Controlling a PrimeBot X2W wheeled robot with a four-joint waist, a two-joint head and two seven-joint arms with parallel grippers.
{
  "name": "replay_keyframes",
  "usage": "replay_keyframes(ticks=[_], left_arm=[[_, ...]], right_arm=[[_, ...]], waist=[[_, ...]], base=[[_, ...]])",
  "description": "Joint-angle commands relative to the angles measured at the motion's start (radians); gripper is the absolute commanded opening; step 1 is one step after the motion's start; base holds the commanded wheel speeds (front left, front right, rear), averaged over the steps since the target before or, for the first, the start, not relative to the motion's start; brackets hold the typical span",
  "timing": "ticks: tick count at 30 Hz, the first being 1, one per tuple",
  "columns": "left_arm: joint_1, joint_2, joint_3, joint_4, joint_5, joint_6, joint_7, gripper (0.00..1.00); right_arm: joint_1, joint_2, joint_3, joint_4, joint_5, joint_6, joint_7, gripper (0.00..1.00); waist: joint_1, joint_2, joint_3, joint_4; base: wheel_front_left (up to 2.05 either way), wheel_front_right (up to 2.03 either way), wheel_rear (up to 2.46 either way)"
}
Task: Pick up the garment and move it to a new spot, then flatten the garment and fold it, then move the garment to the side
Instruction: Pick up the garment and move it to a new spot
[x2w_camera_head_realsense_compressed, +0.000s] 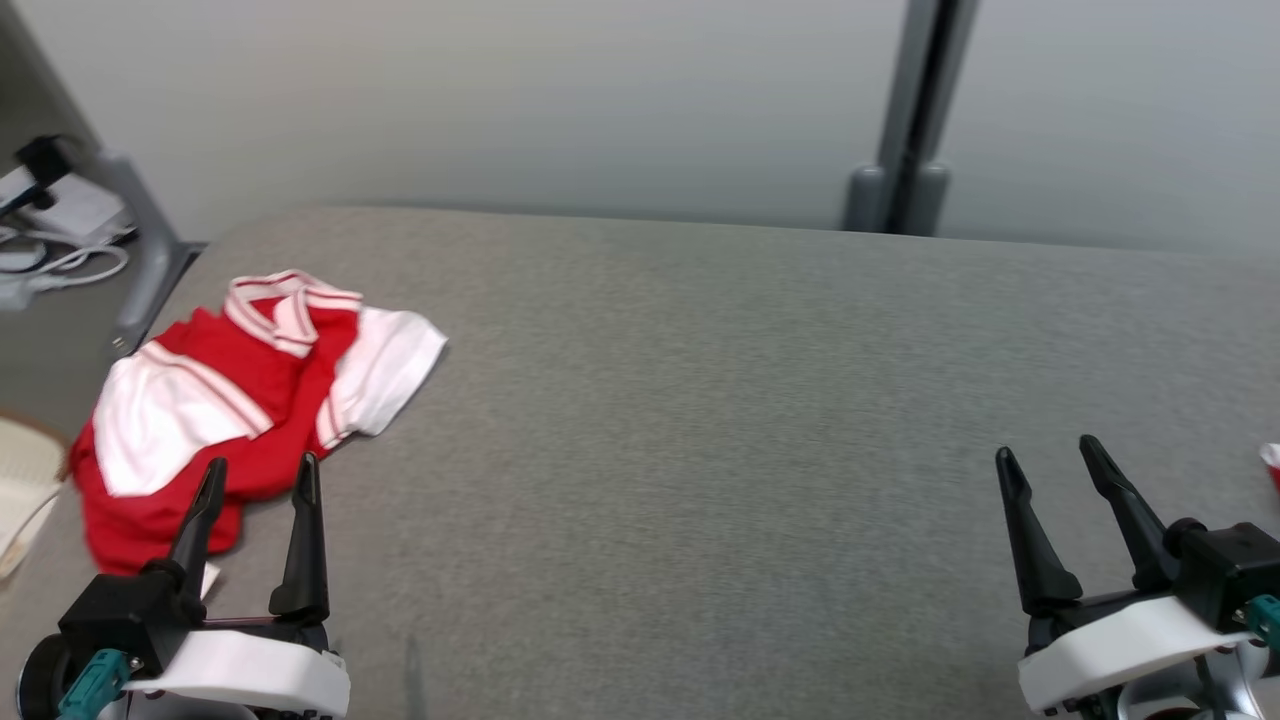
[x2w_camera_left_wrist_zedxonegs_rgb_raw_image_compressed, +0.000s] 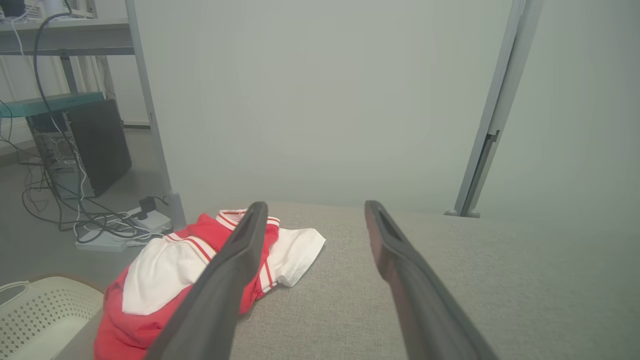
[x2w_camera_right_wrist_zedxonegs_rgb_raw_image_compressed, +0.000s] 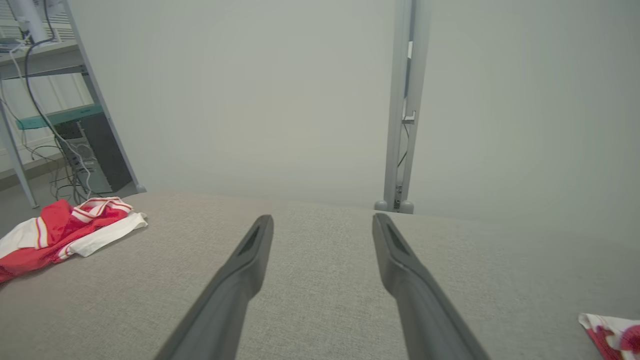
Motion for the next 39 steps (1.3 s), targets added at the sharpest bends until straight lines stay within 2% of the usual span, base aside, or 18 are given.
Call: replay_keyframes(ticks=[1,7,12,22,28,32,36,37,39], left_arm=[[-0.014,0.001,0.007,0.003,-0.003,0.001,-0.007,1.00],[-0.013,-0.012,0.018,0.017,-0.009,-0.007,-0.026,1.00],[-0.019,-0.014,0.034,0.024,-0.007,-0.015,-0.038,1.00],[-0.030,-0.018,0.058,0.015,0.021,-0.035,-0.053,1.00],[-0.103,-0.012,0.089,0.025,0.063,-0.046,-0.059,1.00],[-0.206,-0.012,0.114,0.080,0.049,-0.087,-0.057,1.00],[-0.343,0.013,0.127,0.238,0.000,-0.165,-0.019,1.00],[-0.343,0.013,0.127,0.238,0.000,-0.165,-0.019,1.00],[-0.413,0.020,0.117,0.347,-0.017,-0.210,0.014,1.00]], right_arm=[[-0.013,-0.003,0.003,-0.001,0.000,0.000,-0.003,1.00],[-0.029,-0.003,0.035,0.016,0.012,0.000,-0.009,1.00],[-0.037,-0.003,0.049,0.029,0.019,0.000,-0.012,1.00],[-0.048,-0.003,0.053,0.037,0.024,0.000,-0.018,1.00],[-0.068,-0.003,0.044,0.017,0.010,0.000,-0.005,1.00],[-0.093,-0.003,0.049,-0.012,-0.009,0.000,0.014,1.00],[-0.124,-0.003,0.054,-0.039,-0.032,0.000,0.038,1.00],[-0.124,-0.003,0.054,-0.039,-0.032,0.000,0.038,1.00],[-0.139,-0.003,0.055,-0.048,-0.042,0.000,0.047,1.00]], waist=[[0.0000,-0.0001,0.019,0.058],[0.0000,-0.0001,0.022,0.158],[0.0000,-0.0001,0.023,0.206],[0.0000,-0.0001,0.037,0.215],[0.0000,-0.0001,0.079,0.198],[0.0000,-0.0001,0.138,0.170],[0.0000,-0.0001,0.210,0.134],[0.0000,-0.0001,0.210,0.134],[0.0000,-0.0001,0.244,0.117]], base=[[0.00,0.00,0.00],[0.00,0.00,0.00],[0.00,0.00,0.00],[0.00,0.00,0.00],[0.00,0.00,0.00],[0.00,0.00,0.00],[0.00,0.00,0.00],[0.00,0.00,0.00],[0.00,0.00,0.00]])
